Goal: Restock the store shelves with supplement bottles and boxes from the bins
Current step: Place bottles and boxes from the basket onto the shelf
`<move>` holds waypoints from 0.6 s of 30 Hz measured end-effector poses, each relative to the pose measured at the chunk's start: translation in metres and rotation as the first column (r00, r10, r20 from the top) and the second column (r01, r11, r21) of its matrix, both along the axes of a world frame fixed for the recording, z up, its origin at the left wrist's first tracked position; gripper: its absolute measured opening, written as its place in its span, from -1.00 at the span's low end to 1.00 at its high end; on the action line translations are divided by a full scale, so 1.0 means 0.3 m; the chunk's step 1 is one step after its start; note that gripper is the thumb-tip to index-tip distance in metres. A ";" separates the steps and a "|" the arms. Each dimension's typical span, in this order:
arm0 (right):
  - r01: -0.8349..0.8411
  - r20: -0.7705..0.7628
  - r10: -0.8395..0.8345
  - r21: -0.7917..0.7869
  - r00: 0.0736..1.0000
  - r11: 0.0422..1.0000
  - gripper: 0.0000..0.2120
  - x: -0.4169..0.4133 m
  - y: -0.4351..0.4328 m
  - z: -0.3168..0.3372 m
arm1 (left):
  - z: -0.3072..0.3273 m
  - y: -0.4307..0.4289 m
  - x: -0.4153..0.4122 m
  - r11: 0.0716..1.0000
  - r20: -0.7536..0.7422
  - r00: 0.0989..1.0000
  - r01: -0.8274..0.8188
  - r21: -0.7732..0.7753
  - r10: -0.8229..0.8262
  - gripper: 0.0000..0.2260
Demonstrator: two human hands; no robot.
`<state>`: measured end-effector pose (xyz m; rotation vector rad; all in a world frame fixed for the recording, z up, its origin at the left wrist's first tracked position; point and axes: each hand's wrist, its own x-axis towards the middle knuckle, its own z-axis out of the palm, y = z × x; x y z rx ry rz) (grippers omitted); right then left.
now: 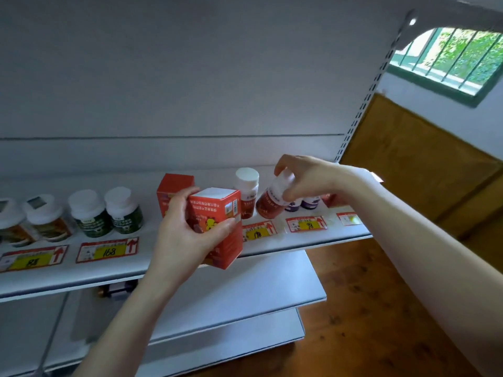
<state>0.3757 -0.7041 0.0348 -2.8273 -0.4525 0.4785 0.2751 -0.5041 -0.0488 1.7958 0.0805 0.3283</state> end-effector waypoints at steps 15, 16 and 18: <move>-0.275 -0.031 0.274 -0.018 0.961 0.961 -0.41 0.188 -0.005 -0.083 | -0.016 -0.061 -0.049 0.980 -0.012 0.981 -0.196 -0.038 0.196 -0.35; -0.269 -0.035 0.268 -0.021 0.963 0.963 -0.40 0.195 -0.006 -0.093 | -0.017 -0.061 -0.051 0.977 -0.009 0.978 -0.210 -0.043 0.210 -0.36; -0.265 -0.029 0.265 -0.020 0.964 0.964 -0.39 0.207 -0.006 -0.110 | -0.020 -0.063 -0.056 0.972 -0.008 0.973 -0.229 -0.046 0.229 -0.35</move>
